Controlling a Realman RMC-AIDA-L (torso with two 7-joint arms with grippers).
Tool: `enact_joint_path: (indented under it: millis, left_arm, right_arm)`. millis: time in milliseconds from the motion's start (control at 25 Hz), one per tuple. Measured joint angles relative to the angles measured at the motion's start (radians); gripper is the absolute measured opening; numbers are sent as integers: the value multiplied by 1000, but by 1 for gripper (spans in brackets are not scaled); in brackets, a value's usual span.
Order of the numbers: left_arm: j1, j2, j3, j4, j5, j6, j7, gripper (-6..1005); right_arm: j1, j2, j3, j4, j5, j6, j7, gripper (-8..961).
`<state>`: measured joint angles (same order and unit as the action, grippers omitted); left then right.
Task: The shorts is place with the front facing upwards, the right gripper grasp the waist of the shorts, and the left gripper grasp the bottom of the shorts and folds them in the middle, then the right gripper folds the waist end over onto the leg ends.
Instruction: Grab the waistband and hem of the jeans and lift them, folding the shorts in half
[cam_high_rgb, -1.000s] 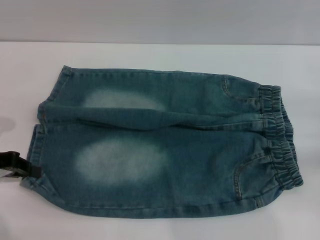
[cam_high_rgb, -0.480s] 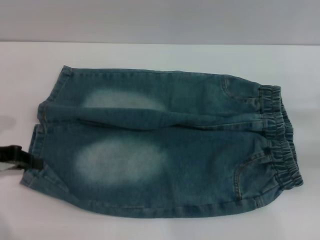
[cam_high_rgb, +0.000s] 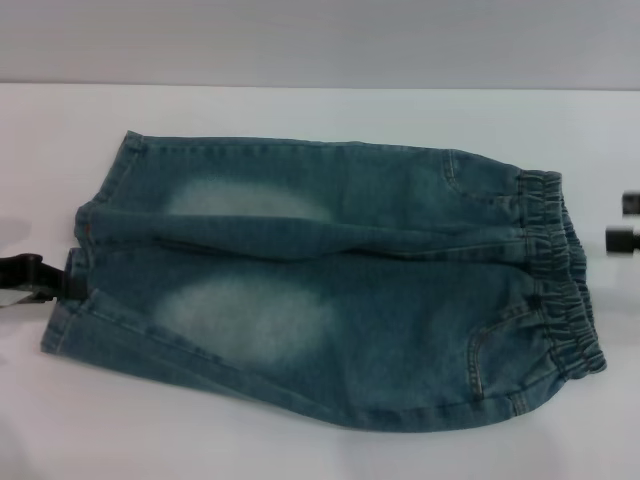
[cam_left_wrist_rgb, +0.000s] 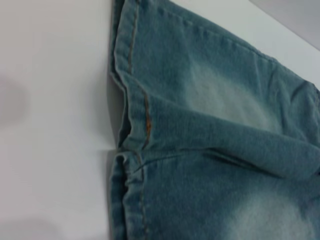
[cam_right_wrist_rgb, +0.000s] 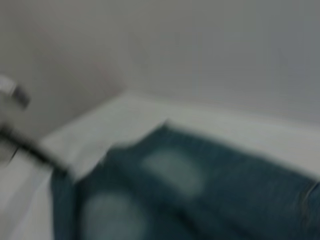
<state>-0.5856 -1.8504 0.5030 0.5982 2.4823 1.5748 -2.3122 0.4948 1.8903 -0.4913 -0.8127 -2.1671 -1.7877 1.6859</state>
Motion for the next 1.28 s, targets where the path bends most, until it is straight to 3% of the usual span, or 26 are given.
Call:
enact_joint_path:
  millis: [280, 520, 720, 960, 1280]
  left_arm:
    - [-7, -10, -2, 0, -1, -23, 2, 49]
    - [-10, -13, -3, 0, -5, -32, 4, 51]
    - [-10, -15, -3, -3, -9, -40, 4, 54]
    - [-9, -17, -3, -3, -10, -43, 4, 56]
    - [-5, -19, -3, -1, -10, -55, 4, 59]
  right_arm:
    - [105, -21, -80, -40, -305, -55, 65, 822]
    - [146, -19, -190, -48, -450, -63, 68, 821]
    - [153, 15, -283, -79, -500, -47, 70, 822]
    - [175, 59, -304, -76, -587, -7, 70, 821]
    - [187, 93, -323, -69, -599, 28, 70, 821]
